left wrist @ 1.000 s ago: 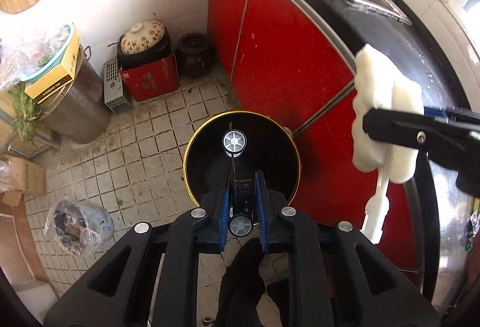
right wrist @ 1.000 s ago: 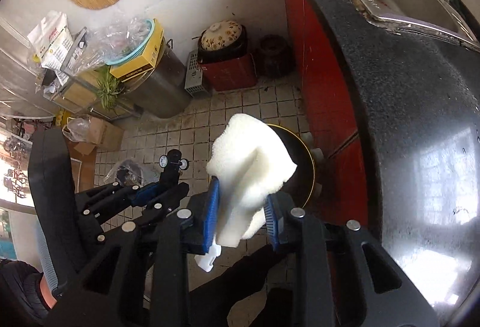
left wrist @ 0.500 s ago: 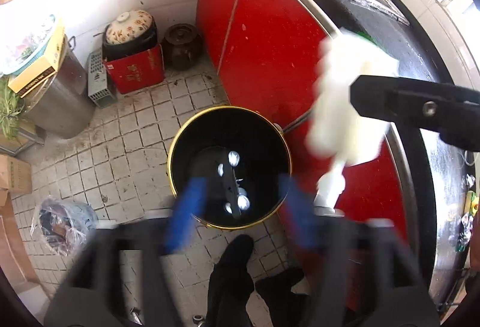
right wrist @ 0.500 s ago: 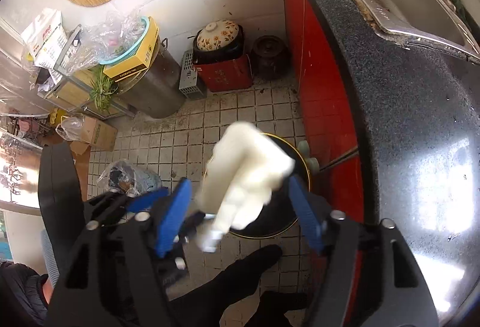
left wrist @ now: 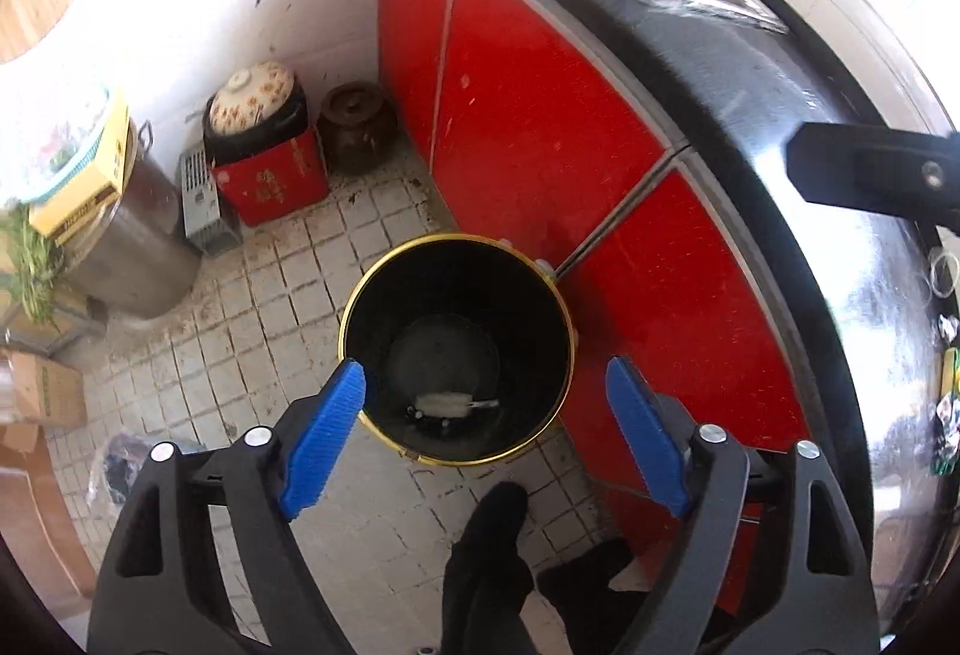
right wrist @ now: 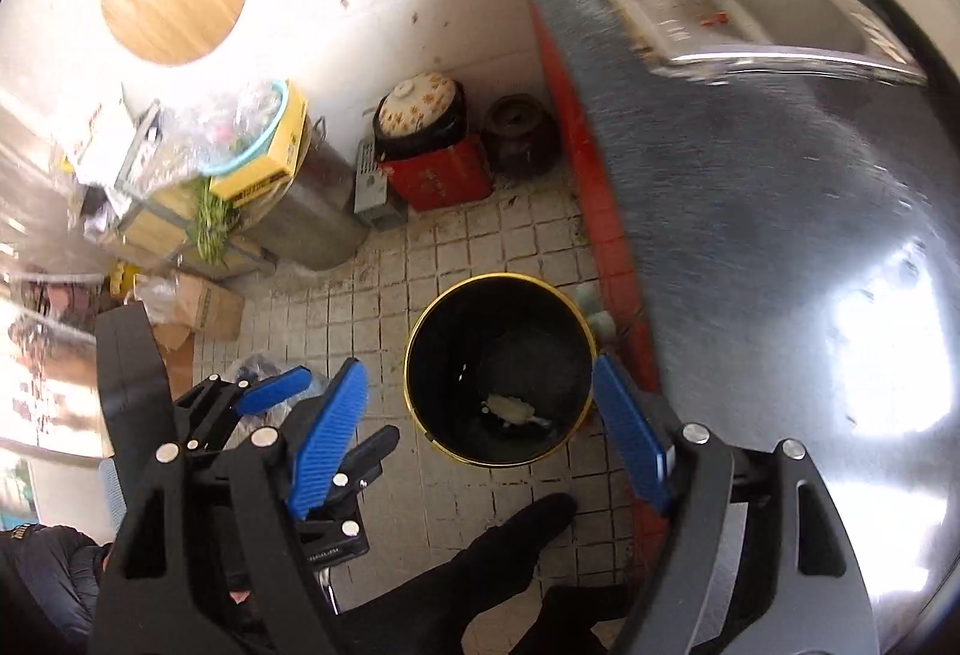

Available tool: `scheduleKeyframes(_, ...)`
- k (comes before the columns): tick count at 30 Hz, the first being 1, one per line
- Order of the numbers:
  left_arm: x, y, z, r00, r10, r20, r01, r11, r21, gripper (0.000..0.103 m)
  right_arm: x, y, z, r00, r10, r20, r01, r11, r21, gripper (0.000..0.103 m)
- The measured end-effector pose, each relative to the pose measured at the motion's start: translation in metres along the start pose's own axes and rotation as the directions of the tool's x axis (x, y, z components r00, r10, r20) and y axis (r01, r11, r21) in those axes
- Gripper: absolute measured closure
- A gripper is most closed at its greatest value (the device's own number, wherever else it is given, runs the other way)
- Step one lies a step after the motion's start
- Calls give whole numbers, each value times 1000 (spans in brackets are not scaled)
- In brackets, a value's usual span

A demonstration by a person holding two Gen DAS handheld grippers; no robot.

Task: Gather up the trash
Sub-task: 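Return both tools to the counter trash pile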

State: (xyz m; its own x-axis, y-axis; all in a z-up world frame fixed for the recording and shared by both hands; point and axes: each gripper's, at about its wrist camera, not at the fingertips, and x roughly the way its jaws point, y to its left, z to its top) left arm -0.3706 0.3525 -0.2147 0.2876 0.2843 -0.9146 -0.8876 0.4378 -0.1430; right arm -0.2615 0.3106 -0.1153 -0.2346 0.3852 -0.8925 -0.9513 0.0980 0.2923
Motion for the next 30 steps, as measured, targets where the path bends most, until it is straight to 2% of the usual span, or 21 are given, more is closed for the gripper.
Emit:
scheduleKeyframes(2,-10,-14,7,1000,3,26,-4,999,40,16,-27,-13,-8,998,-27,49,25,999,39,25)
scheduleKeyframes(3,-18,-27,11,999,-6,46,2,997,74,11,-44,-21,-14,996,-53,78,48,997,65,22)
scheduleKeyframes(5,-31,-57,19,997,-35,74,24,988,151,9,-76,-38,-28,985,-113,126,99,989,114,18)
scheduleKeyframes(8,-47,-107,27,992,-90,91,62,962,267,7,-134,-70,-64,954,-228,197,186,960,210,17)
scheduleKeyframes(9,-53,-133,28,988,-125,94,89,943,321,7,-150,-80,-76,943,-257,211,204,948,244,14)
scheduleKeyframes(11,-62,-175,28,979,-189,82,140,903,406,7,-193,-106,-110,899,-366,240,274,898,344,12)
scheduleKeyframes(14,-76,-250,19,956,-293,31,229,807,544,7,-251,-141,-168,821,-516,243,353,794,495,11)
scheduleKeyframes(15,-82,-281,13,940,-340,1,272,755,596,7,-270,-152,-190,796,-558,235,366,752,548,11)
scheduleKeyframes(16,-88,-303,7,927,-374,-23,304,715,630,7,-284,-161,-208,775,-591,223,377,716,587,11)
scheduleKeyframes(17,-95,-333,-1,910,-412,-54,338,658,673,7,-299,-169,-231,752,-626,204,389,672,630,11)
scheduleKeyframes(20,-110,-390,-26,878,-465,-114,381,533,755,7,-341,-190,-294,691,-709,143,405,543,736,11)
scheduleKeyframes(21,-116,-410,-38,863,-485,-140,398,483,780,7,-353,-194,-314,672,-730,123,405,501,765,11)
scheduleKeyframes(24,-128,-450,-67,838,-511,-192,423,385,820,7,-375,-203,-363,645,-759,88,385,422,821,11)
scheduleKeyframes(25,-130,-461,-73,834,-512,-205,427,365,827,7,-382,-205,-380,636,-768,77,379,398,835,11)
scheduleKeyframes(27,-135,-477,-88,829,-511,-226,432,328,840,7,-392,-208,-406,630,-773,72,362,375,854,11)
scheduleKeyframes(30,-135,-484,-95,831,-501,-241,430,302,851,7,-397,-212,-432,632,-771,75,340,364,867,11)
